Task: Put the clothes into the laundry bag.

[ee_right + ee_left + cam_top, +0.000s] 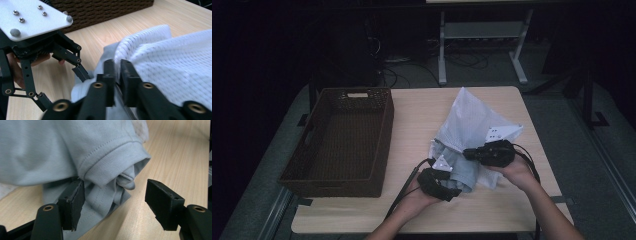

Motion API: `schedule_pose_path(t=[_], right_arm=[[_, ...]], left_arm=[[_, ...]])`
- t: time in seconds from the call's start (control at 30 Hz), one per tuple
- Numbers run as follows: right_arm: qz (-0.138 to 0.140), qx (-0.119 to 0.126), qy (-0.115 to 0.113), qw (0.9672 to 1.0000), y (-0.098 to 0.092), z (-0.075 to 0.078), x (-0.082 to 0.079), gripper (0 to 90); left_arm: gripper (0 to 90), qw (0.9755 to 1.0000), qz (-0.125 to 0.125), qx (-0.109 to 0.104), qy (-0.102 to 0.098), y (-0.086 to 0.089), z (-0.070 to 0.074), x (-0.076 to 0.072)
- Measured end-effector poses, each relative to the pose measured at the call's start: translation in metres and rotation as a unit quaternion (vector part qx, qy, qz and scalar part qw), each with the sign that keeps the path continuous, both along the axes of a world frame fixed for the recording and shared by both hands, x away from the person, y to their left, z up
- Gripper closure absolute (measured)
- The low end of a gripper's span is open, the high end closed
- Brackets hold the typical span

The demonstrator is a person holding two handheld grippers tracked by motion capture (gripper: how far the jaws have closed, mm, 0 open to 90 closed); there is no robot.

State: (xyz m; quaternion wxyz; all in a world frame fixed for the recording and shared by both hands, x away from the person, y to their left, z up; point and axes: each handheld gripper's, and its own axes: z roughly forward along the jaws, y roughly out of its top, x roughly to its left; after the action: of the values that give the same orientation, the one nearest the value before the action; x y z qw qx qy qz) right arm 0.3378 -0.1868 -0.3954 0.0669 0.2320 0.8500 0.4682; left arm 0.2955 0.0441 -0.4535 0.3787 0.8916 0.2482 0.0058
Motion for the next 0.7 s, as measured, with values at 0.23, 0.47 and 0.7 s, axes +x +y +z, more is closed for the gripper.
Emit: schedule_pose_path(t=[0.23,0.47,0.7], right_arm=[[-0.022,-0.018,0.000,0.9996,-0.019,-0.001,-0.006,67.4],[-0.040,-0.037,0.005,0.9985,-0.039,-0.016,-0.005,61.9],[-0.034,-0.066,0.017,0.9971,-0.034,-0.030,0.000,77.2]], left_arm=[[32.4,1.0000,-0.004,0.003,-0.004,-0.004,-0.003,-0.002],[31.6,0.9999,0.008,0.002,-0.010,-0.010,-0.005,0.000],[31.7,0.9998,0.017,0.010,-0.010,-0.017,-0.011,0.004]])
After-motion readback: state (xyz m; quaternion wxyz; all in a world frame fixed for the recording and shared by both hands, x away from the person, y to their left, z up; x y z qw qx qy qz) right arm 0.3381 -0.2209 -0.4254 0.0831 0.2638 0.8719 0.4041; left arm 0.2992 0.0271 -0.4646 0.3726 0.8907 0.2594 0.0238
